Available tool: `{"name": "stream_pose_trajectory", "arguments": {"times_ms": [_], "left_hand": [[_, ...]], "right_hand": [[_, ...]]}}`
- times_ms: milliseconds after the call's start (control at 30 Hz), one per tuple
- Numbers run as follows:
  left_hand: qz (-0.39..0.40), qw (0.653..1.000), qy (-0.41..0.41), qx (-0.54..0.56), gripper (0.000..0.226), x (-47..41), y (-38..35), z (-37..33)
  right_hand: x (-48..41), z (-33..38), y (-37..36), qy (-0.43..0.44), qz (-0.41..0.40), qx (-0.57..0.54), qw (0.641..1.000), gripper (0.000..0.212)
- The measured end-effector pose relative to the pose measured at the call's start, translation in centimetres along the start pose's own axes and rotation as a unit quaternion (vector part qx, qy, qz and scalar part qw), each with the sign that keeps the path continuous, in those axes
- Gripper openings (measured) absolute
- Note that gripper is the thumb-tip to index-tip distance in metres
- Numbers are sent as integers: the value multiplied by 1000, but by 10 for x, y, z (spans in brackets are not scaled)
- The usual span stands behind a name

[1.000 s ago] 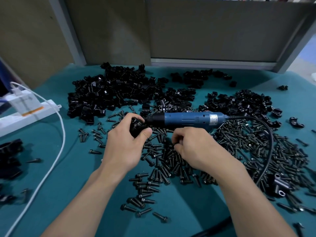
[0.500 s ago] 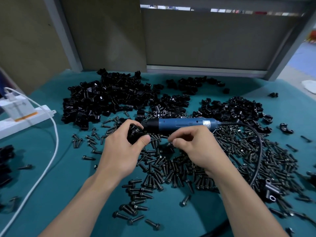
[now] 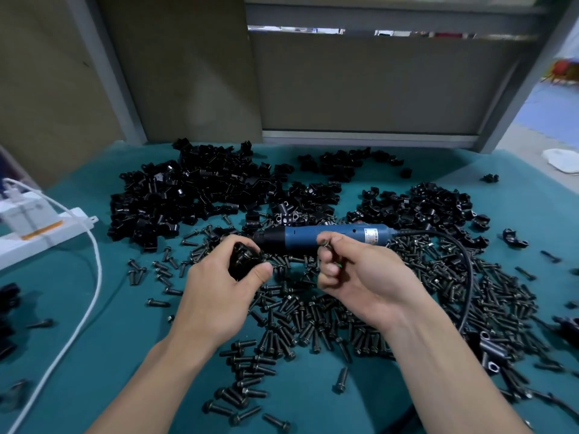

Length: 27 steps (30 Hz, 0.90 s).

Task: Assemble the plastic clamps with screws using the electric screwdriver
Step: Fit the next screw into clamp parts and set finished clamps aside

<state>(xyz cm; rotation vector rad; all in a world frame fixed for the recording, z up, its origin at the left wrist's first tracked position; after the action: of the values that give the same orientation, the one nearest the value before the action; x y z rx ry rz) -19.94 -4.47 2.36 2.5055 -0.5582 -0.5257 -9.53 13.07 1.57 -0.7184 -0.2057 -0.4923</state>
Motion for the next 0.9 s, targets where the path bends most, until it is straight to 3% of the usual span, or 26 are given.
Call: {"name": "stream_pose_trajectory", "arguments": {"times_ms": [267, 333, 533, 633, 767, 900], "left_hand": [[-5, 1000, -3, -14, 22, -1, -3, 2], [-4, 1000, -3, -8, 21, 0, -2, 2], [-2, 1000, -4, 4, 22, 3, -2, 0], [4, 1000, 2, 21, 21, 4, -1, 0], [4, 999, 11, 45, 21, 2, 1, -1], [-9, 999, 17, 41, 30, 0, 2, 1]], "right_hand": [[-4, -3, -5, -2, 22, -110, 994, 27], [-5, -3, -1, 15, 12, -89, 996, 35], [-5, -10, -1, 30, -14, 13, 999, 21], [-2, -9, -3, 30, -10, 47, 998, 30], [-2, -9, -8, 41, 10, 46, 998, 62], [-2, -15, -17, 18, 49, 17, 999, 58]]}}
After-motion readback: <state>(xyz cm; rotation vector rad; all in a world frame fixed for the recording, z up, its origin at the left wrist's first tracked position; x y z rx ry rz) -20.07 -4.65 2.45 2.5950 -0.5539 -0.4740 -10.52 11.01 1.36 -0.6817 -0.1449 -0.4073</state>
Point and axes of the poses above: each hand's wrist, its own x-axis away from the middle knuckle, its own y-axis out of the back of the hand, z = x × y, the point moved 8 cm from there along -x, towards the middle knuckle, and after that the axes turned 2 degrees about -x, right-handed, at the moved point
